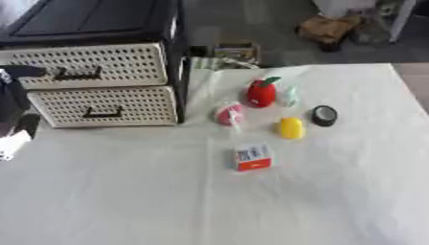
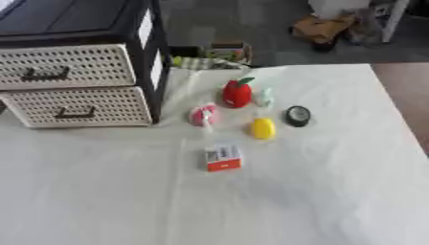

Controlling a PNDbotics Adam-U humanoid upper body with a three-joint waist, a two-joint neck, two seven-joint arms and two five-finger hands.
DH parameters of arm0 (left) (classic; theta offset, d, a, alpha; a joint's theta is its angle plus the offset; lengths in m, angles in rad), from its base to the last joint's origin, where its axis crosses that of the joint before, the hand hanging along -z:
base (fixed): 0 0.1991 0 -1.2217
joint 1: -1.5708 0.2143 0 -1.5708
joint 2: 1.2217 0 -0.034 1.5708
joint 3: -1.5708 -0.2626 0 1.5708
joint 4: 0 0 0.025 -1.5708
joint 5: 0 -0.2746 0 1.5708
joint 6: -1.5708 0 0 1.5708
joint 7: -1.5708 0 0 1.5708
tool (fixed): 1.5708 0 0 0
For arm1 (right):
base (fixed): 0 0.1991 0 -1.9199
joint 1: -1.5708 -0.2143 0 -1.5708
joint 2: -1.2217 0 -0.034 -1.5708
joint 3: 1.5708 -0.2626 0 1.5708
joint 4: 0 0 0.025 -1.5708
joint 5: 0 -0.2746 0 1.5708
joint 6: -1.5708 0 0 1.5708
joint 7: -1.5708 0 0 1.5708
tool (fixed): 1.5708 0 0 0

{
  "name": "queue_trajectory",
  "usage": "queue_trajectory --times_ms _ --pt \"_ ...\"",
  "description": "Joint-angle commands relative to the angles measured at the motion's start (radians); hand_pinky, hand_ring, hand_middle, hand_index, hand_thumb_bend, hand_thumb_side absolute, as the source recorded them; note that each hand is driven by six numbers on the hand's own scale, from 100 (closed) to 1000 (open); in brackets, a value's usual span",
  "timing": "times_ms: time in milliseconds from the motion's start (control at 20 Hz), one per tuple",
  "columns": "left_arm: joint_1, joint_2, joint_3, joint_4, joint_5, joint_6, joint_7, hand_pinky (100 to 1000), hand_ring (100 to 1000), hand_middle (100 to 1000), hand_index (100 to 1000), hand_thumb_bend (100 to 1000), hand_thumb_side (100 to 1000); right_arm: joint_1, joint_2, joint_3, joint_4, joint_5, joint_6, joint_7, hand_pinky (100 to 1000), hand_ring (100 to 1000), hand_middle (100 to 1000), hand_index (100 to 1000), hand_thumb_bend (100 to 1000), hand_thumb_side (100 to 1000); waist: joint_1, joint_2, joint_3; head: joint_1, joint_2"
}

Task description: Pick up objects from table and place into drawer.

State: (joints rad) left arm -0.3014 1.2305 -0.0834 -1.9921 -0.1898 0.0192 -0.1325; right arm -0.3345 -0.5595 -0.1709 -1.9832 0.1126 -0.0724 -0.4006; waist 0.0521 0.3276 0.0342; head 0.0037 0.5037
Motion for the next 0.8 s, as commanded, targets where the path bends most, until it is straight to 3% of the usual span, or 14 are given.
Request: queue_trajectory --times_ms 50,200,300,350,400,550,650,800 --pt "-0.039 0.065 -0.022 -0.008 0.018 0.026 -0.051 358 427 503 944 105 408 -0.011 -0.024 0.000 -0.017 0.000 0.002 0.006 713 587 551 742 360 835 -0.002 -0.022 0.001 -0.015 -0.013" --pt "-0.090 0.068 -0.051 -0.008 0.026 0.049 -0.098 345 411 488 933 105 408 -0.012 -0.020 0.002 -0.017 -0.002 0.004 0.011 713 587 551 741 360 832 0.000 -0.024 0.000 -0.016 -0.014" --pt "-0.124 0.061 -0.056 -0.008 0.024 0.067 -0.129 305 354 448 915 105 408 -0.012 -0.018 0.003 -0.017 -0.004 0.005 0.013 713 586 550 740 360 829 0.001 -0.025 -0.001 -0.014 -0.017" --pt "-0.142 0.056 -0.057 -0.008 0.021 0.077 -0.144 224 255 399 916 105 408 -0.012 -0.016 0.003 -0.017 -0.005 0.006 0.014 713 586 550 740 361 827 0.001 -0.026 -0.001 -0.011 -0.020" --pt "-0.160 0.049 -0.059 -0.005 0.016 0.086 -0.160 186 212 374 915 105 408 -0.012 -0.015 0.003 -0.017 -0.006 0.007 0.015 713 586 549 740 361 826 0.002 -0.026 -0.002 -0.008 -0.022" --pt "-0.242 0.014 -0.042 0.014 0.002 0.093 -0.353 100 101 273 910 105 408 -0.011 -0.010 0.004 -0.017 -0.008 0.010 0.019 712 586 549 739 362 821 0.002 -0.029 0.000 0.000 -0.025" --pt "-0.297 -0.010 -0.038 0.047 -0.011 0.090 -0.460 100 100 215 905 105 408 -0.009 -0.009 0.005 -0.017 -0.009 0.011 0.021 712 585 548 739 363 820 0.003 -0.031 0.001 0.003 -0.026" --pt "-0.356 -0.040 -0.045 0.102 -0.026 0.074 -0.536 100 100 143 909 105 408 -0.009 -0.007 0.006 -0.017 -0.010 0.012 0.025 712 585 547 738 365 816 0.005 -0.031 0.001 0.006 -0.028"
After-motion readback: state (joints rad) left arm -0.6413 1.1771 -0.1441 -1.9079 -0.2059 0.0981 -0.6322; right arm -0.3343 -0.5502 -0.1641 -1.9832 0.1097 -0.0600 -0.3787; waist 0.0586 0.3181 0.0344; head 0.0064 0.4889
